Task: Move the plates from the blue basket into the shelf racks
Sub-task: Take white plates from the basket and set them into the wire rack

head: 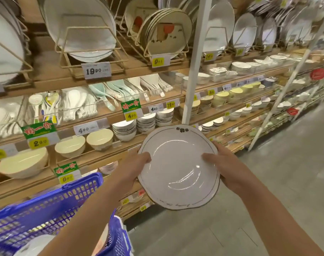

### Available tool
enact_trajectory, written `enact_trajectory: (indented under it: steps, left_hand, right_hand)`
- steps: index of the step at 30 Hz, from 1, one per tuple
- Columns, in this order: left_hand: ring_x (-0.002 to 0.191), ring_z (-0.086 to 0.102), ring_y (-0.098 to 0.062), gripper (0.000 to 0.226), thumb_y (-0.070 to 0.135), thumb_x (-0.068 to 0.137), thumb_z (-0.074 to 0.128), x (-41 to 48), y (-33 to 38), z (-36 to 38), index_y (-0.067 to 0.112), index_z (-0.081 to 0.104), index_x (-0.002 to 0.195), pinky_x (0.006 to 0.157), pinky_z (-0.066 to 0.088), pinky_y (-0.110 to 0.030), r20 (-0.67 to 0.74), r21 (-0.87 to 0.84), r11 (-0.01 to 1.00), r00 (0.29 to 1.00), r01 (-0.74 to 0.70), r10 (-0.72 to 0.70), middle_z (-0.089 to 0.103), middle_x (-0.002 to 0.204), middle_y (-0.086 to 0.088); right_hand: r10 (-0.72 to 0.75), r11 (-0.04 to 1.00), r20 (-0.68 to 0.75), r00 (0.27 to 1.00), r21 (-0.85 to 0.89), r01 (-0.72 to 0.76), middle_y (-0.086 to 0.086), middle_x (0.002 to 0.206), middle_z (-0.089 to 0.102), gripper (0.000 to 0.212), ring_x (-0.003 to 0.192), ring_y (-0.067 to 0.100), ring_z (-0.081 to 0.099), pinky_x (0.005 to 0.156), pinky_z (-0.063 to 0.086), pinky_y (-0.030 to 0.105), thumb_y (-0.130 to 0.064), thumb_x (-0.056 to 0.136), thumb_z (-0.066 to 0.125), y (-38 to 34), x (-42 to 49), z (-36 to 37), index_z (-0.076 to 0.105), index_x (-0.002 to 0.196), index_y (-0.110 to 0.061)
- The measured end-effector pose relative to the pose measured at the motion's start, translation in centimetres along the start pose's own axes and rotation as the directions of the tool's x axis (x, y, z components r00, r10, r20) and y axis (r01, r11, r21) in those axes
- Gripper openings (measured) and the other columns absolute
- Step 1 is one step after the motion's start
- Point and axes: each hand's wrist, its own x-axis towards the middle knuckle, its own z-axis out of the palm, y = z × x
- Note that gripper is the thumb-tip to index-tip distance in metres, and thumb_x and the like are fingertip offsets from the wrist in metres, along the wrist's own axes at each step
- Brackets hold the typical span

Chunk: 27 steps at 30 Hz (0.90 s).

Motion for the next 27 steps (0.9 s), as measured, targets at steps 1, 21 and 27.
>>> enact_trajectory:
  steps: [1,21,27]
  left_hand:
    - [0.067,0.067,-0.023,0.025,0.010,0.080,0.055,0.3,1.0,-0.2,0.013,0.060,0.105,0.055,0.053,-0.027,0.001,0.008,0.999,0.999,-0.038,0.038,0.071,0.085,-0.010]
    - [0.100,0.066,-0.008,0.030,0.036,0.082,0.063,2.2,17.4,-14.6,0.051,0.062,0.108,0.090,0.052,-0.044,-0.235,0.371,0.722,0.693,-0.584,0.681,0.071,0.105,0.018]
    - [0.084,0.062,0.012,0.034,0.021,0.091,0.053,1.1,22.1,-16.2,0.045,0.061,0.113,0.074,0.048,-0.009,-0.101,0.683,0.217,0.203,-0.697,0.974,0.066,0.094,0.033]
  right_hand:
    - [-0.030,1.000,0.008,1.000,-0.003,0.030,0.004,0.100,0.074,0.031,0.089,0.027,0.072,0.071,0.060,0.041,-0.006,0.093,0.054,-0.9,0.7,0.0,0.061,0.118,-0.024]
    - [-0.792,0.451,0.423,0.440,-0.082,0.889,-0.022,0.108,0.066,0.036,0.102,-0.002,0.061,0.082,0.050,0.016,-0.022,0.098,0.050,-21.9,12.2,10.5,0.061,0.112,-0.053]
    - [-0.952,-0.057,0.304,-0.007,-0.156,0.986,-0.035,0.107,0.062,0.049,0.098,-0.014,0.056,0.084,0.040,0.003,-0.006,0.095,0.051,-26.4,14.5,12.6,0.056,0.119,-0.049]
